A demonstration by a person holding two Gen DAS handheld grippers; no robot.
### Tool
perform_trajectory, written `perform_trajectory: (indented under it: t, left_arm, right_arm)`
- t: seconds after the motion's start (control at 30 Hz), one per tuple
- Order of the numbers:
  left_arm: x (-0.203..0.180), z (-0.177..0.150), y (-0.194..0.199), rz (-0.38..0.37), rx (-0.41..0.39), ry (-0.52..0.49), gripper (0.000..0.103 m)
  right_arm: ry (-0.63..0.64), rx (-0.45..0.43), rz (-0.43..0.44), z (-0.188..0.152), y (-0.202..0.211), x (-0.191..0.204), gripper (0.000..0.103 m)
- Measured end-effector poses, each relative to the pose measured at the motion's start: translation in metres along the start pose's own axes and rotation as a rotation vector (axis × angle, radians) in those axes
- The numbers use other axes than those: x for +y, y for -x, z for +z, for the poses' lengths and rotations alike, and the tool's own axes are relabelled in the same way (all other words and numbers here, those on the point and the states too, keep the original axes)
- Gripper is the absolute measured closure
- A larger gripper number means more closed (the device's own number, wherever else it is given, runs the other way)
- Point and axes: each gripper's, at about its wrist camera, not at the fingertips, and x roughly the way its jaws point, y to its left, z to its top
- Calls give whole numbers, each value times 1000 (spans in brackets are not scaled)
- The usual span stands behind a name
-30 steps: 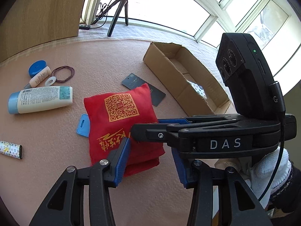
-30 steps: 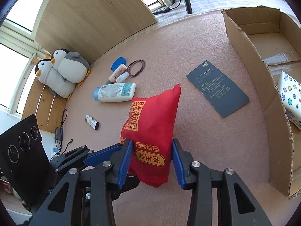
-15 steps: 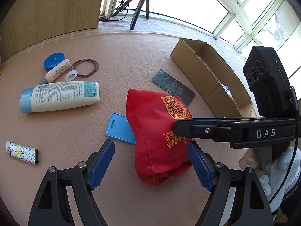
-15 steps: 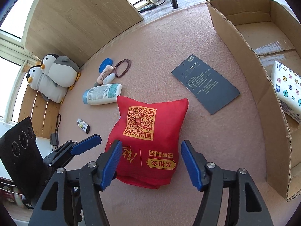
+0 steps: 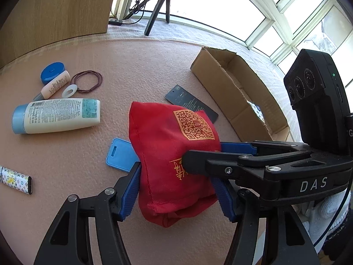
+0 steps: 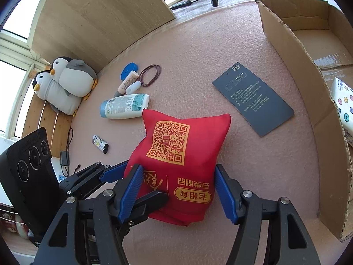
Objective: Organize objects
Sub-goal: 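Carry the red bag with both tools into the box and open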
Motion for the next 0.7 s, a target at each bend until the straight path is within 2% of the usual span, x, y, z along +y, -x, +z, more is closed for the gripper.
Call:
perform_trajectory:
  t: [0.17,0.3,0.7]
  left_arm:
    - [-32,18,11,-10,-55,-56,37]
    - [-62,34,9,-42,-85,-89,37]
    - [-159,69,-43,-100,-85,-178,37]
  right_arm:
    - [60,-73,-41,2,32,9,41]
    - [74,-134,-67,5,65,2,41]
    - [15,-233,-150,11,142,-72,41]
